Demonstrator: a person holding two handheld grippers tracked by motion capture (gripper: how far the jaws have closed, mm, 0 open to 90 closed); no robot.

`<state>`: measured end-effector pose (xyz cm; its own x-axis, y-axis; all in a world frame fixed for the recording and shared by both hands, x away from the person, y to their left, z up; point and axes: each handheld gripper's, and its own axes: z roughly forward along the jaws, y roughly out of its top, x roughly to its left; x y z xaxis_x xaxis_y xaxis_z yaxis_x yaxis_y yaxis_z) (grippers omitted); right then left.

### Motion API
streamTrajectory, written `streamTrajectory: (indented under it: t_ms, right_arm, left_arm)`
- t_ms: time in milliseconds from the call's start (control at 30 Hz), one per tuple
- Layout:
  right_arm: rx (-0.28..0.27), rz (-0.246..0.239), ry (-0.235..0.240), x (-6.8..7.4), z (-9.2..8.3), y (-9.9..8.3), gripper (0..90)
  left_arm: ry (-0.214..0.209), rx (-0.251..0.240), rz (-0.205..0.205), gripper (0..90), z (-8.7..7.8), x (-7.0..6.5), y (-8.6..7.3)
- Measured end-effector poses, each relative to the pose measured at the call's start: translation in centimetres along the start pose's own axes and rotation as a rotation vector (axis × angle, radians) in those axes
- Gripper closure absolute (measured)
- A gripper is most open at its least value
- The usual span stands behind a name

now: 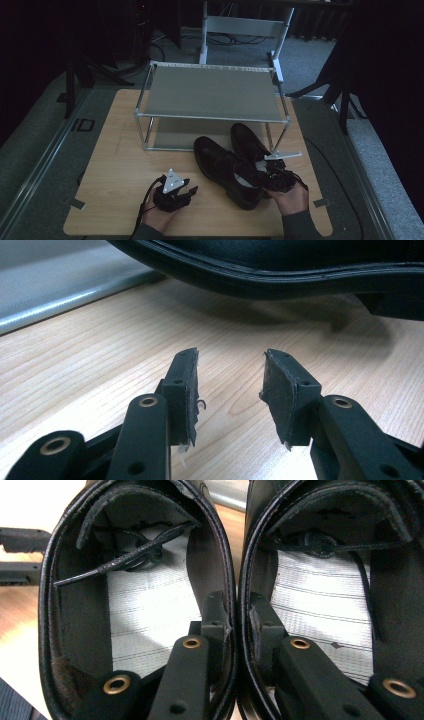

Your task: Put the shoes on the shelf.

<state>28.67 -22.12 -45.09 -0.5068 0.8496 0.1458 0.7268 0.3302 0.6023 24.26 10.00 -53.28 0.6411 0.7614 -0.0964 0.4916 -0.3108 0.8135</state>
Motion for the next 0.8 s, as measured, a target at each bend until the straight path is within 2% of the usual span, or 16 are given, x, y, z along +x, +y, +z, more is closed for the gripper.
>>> streamTrajectory:
  t_ms: [333,433,600,800]
  right_arm:
    - [-0.015,-0.005,-0.014,0.2,0.4,0.8,80.4]
    - [-0.021,-0.008,-0.03,0.2,0.5,1.2,80.3]
    - [-0.025,-0.01,-0.054,0.4,0.9,1.6,80.3]
    - [-0.019,-0.001,-0.045,0.2,1.7,2.1,80.3]
  left_arm:
    - [0.007,-0.016,-0.033,58.8,0.0,0.6,0.6]
    - [0.025,-0.032,-0.041,58.8,-0.1,0.8,0.9]
    - [0.028,-0.04,-0.049,58.8,0.0,1.0,1.1]
    - [0.026,-0.039,-0.049,58.8,0.3,1.0,1.3]
